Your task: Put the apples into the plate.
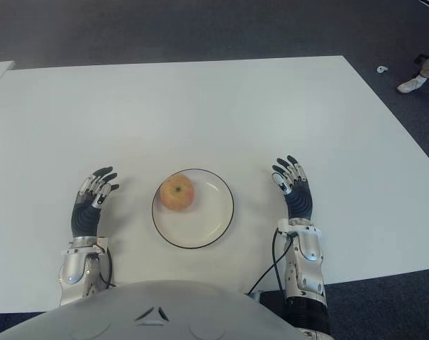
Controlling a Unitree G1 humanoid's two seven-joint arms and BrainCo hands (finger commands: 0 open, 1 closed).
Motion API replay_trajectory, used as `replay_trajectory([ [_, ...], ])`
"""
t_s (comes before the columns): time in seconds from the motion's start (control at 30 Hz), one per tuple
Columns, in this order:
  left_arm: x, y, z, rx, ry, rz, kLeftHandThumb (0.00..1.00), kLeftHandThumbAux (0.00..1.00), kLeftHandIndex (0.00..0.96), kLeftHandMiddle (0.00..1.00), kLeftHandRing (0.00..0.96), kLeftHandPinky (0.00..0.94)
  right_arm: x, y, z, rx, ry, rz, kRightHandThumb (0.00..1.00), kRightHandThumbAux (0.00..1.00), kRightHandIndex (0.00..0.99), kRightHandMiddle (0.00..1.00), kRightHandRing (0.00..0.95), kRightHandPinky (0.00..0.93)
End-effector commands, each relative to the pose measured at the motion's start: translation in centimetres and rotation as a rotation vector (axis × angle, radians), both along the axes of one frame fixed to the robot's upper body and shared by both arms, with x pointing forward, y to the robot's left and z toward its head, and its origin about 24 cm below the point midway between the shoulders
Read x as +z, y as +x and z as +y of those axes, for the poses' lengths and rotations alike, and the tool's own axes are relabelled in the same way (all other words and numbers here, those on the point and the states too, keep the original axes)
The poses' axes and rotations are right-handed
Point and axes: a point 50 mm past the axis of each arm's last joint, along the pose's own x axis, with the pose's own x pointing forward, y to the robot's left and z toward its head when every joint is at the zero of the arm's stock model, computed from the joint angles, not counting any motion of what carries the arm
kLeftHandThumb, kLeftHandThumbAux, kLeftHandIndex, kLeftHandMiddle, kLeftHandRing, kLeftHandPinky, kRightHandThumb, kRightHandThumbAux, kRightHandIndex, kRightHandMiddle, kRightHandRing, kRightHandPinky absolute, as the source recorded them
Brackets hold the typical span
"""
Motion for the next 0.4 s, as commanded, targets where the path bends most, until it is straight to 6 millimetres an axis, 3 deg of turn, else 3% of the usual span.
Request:
replay_trajectory([
  [0.03, -1.37, -0.97, -0.56, -0.014, -0.022, 0.103, 0.298, 0.483, 0.207, 0.196, 0.230, 0.286, -1.99, -1.24, 0.52, 0.001, 0.010, 0.150, 0.266, 0.612, 0.090, 0.210, 0.208, 0.194],
  [0.4, -1.33, -0.94, -0.86, -0.017, -0.003, 0.110, 0.290, 0.488, 0.189, 0.192, 0.226, 0.286, -1.94, -1.30, 0.68, -0.001, -0.018, 0.170, 0.255, 0.607, 0.067, 0.204, 0.198, 0.170],
])
